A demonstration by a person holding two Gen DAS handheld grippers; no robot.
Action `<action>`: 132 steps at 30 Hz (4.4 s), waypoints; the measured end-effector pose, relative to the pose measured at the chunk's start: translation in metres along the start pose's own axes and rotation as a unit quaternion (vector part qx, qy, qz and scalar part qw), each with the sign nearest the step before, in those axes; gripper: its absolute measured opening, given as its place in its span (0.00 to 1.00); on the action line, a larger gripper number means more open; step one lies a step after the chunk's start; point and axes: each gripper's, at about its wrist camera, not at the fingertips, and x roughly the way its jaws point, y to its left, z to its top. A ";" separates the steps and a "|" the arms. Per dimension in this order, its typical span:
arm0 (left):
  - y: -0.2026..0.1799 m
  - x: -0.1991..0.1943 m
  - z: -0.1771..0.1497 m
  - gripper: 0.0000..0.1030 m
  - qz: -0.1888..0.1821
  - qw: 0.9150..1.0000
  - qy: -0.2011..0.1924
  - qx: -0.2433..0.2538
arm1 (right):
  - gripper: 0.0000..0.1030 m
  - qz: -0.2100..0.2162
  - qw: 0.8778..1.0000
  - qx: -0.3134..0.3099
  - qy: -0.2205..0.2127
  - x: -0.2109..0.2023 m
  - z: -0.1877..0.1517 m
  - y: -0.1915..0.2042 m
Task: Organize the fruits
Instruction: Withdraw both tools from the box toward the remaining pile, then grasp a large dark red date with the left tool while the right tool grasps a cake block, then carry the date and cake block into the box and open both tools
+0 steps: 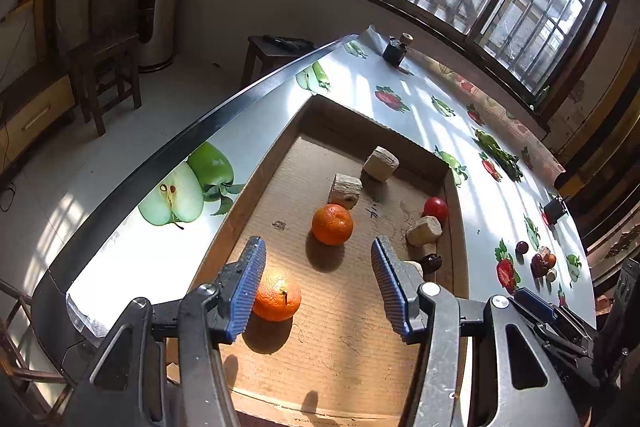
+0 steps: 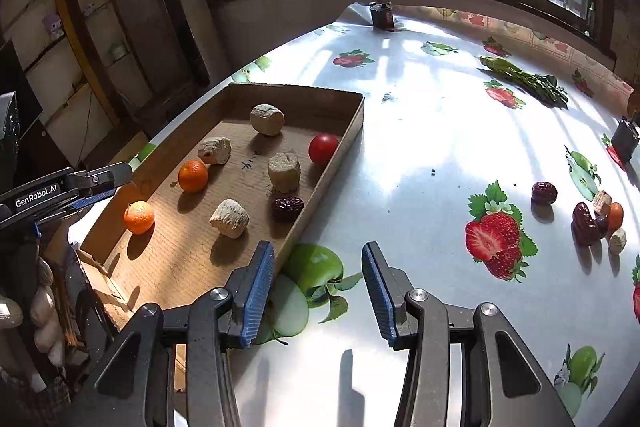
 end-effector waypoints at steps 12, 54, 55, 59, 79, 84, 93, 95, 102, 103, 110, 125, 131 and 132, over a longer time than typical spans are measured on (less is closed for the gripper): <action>-0.114 0.003 -0.037 0.53 0.006 0.987 -0.001 0.160 | 0.55 -0.066 0.993 0.098 -0.018 -0.049 -0.032 -0.102; -0.301 0.154 -0.038 0.65 -0.090 0.969 0.118 0.200 | 0.58 -0.137 0.959 0.245 -0.028 -0.058 -0.028 -0.295; -0.304 0.162 -0.037 0.65 -0.091 0.969 0.118 0.195 | 0.58 -0.132 0.959 0.247 -0.030 -0.055 -0.028 -0.295; -0.311 0.181 -0.036 0.65 -0.107 0.968 0.116 0.196 | 0.58 -0.119 0.963 0.239 -0.035 -0.042 -0.025 -0.292; -0.334 0.188 -0.057 0.43 -0.117 0.947 0.075 0.289 | 0.47 -0.148 0.969 0.197 -0.036 -0.014 -0.016 -0.284; -0.334 0.186 -0.058 0.27 -0.126 0.945 0.077 0.291 | 0.32 -0.150 0.969 0.193 -0.035 -0.014 -0.017 -0.283; -0.326 0.187 -0.053 0.27 -0.137 0.950 0.084 0.266 | 0.32 -0.159 0.966 0.200 -0.048 -0.023 -0.022 -0.281; -0.326 0.185 -0.052 0.27 -0.136 0.951 0.082 0.265 | 0.32 -0.162 0.964 0.203 -0.050 -0.025 -0.024 -0.280; -0.309 0.144 -0.039 0.27 -0.149 0.958 0.050 0.239 | 0.32 -0.165 0.959 0.219 -0.075 -0.050 -0.025 -0.265; -0.303 0.135 -0.037 0.27 -0.155 0.960 0.049 0.229 | 0.33 -0.161 0.960 0.218 -0.077 -0.055 -0.025 -0.259; -0.227 0.065 -0.034 0.27 -0.152 0.971 0.036 0.179 | 0.33 -0.121 0.975 0.163 -0.086 -0.077 -0.011 -0.186; -0.021 0.054 -0.013 0.27 0.039 0.997 0.045 0.046 | 0.33 0.053 0.998 -0.002 -0.012 0.019 0.039 0.025; -0.016 0.060 -0.012 0.27 0.033 0.998 0.041 0.041 | 0.33 0.084 0.996 0.006 0.034 0.067 0.058 0.051; -0.016 0.060 -0.011 0.27 0.033 0.998 0.039 0.039 | 0.34 0.087 0.995 0.008 0.039 0.072 0.060 0.054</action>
